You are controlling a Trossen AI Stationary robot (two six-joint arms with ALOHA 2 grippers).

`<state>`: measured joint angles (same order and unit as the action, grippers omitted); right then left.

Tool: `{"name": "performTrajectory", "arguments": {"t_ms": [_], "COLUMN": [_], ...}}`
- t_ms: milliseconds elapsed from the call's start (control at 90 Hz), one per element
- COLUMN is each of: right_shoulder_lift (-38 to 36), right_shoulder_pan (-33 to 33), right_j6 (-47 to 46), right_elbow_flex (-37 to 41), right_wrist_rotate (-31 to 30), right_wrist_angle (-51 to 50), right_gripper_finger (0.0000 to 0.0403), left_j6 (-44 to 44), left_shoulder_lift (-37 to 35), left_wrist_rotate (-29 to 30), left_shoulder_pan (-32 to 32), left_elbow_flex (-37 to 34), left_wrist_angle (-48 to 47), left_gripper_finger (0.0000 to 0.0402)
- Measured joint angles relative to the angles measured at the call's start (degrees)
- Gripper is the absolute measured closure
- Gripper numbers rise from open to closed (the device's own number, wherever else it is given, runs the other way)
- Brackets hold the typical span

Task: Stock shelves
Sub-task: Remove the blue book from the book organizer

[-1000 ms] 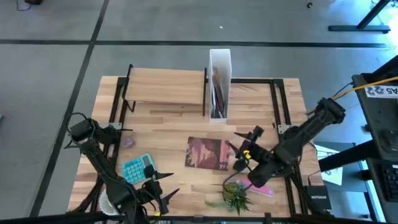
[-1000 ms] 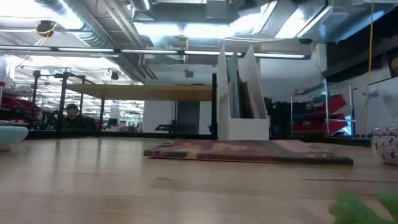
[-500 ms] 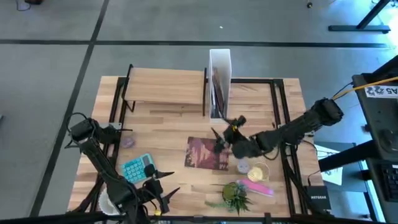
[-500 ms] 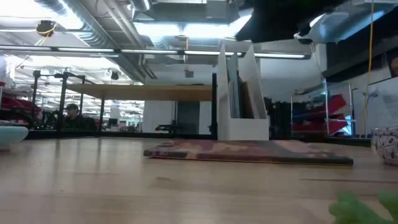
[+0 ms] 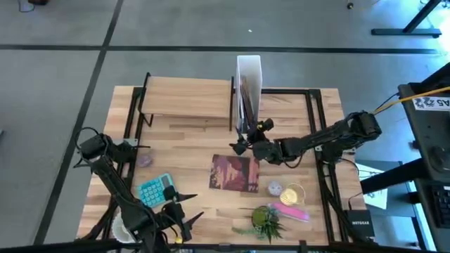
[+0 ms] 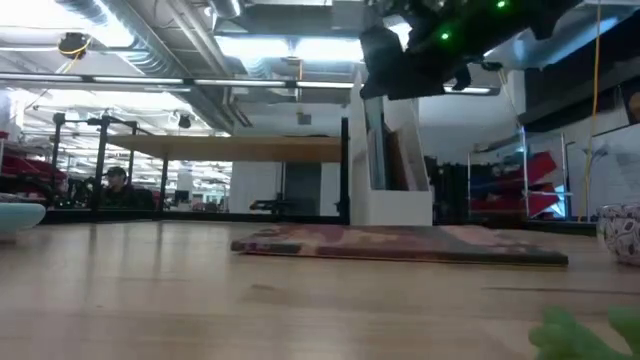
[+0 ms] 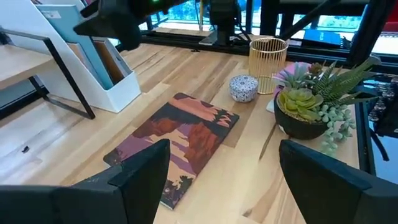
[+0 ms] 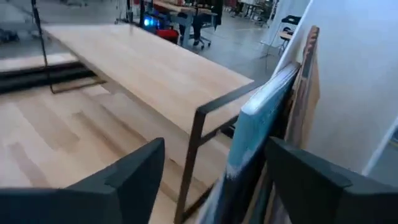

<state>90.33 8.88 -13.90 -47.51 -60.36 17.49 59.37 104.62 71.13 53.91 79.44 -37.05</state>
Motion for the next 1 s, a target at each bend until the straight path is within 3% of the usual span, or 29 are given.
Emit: {"name": "performTrajectory", "arguments": {"t_ms": [556,1000], "right_shoulder_lift": [1.5,1.5], "right_shoulder_pan": [-2.9,0.4], "right_j6": [-0.6,10.7], "right_elbow_flex": [0.0,-6.9], "right_wrist_rotate": [-2.5,-9.9], "right_wrist_angle": [6.7,8.3], "right_gripper_finger": [0.0388,0.0397], "left_j6": [0.2,0.3], "left_shoulder_lift": [0.0,0.0], "left_wrist_rotate": [0.0,-0.4], "left_shoulder_pan": [-0.3,-0.3], "left_elbow_flex": [0.0,-0.4], "left_wrist_angle": [0.0,0.0], "left_gripper_finger": [0.0119,0.0119]}}
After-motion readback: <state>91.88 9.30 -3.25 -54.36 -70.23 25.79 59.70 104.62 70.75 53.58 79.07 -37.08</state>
